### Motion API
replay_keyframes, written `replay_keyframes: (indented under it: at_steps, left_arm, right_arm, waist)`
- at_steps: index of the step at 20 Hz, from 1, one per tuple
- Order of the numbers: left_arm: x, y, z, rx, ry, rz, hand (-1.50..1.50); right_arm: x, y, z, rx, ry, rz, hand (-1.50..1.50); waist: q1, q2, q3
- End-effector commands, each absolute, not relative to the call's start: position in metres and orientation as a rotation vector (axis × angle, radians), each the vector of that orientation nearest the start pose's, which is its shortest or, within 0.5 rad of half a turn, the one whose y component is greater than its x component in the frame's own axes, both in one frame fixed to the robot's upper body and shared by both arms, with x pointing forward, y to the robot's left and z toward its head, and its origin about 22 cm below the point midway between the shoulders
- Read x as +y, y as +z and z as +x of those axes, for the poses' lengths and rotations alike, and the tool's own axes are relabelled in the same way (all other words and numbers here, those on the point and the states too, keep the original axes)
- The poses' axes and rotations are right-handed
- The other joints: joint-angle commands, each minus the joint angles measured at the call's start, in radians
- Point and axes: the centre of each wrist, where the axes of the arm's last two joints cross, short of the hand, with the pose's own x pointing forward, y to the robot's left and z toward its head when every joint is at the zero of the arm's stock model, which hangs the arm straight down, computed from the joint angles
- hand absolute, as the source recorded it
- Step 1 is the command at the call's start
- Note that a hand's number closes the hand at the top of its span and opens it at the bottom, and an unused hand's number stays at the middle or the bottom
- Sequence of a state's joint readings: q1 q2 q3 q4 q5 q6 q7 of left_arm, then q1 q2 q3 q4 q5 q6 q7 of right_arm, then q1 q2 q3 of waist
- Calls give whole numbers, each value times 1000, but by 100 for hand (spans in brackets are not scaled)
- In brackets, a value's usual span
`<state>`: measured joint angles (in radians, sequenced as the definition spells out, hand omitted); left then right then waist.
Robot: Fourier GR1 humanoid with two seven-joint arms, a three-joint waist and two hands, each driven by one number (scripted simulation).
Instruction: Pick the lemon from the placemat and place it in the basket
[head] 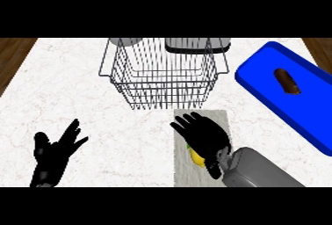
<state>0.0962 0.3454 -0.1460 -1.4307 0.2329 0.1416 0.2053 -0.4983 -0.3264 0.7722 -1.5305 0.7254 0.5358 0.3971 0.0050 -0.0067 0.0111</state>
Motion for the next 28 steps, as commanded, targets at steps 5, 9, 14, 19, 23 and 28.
replay_keyframes:
  at_steps: [5, 9, 14, 19, 23, 28]
  left_arm:
    - [294, -51, 202, -1023, -34, 160, 0]
    - [275, -47, 199, -1014, -15, 143, 0]
    - [289, -45, 192, -1010, -32, 158, 0]
    - [287, -49, 189, -1022, -36, 149, 0]
    - [293, -53, 192, -1012, -33, 161, 0]
    - [302, -56, 188, -999, -29, 132, 0]
  right_arm:
    - [-107, 41, 264, -1044, 1897, -509, -150]
    - [-105, 37, 273, -1086, 1907, -512, -150]
    - [-93, 35, 274, -1086, 1889, -525, -150]
    - [-127, 17, 262, -1088, 1951, -514, 150]
    - [-104, 24, 278, -1169, 2001, -588, 150]
    - [-56, 12, 260, -1167, 1938, -633, 150]
  waist:
    - [-3, 7, -11]
    - [0, 7, -11]
    - [1, 6, -11]
    - [-2, 6, -11]
    - [1, 7, -11]
    - [4, 8, -12]
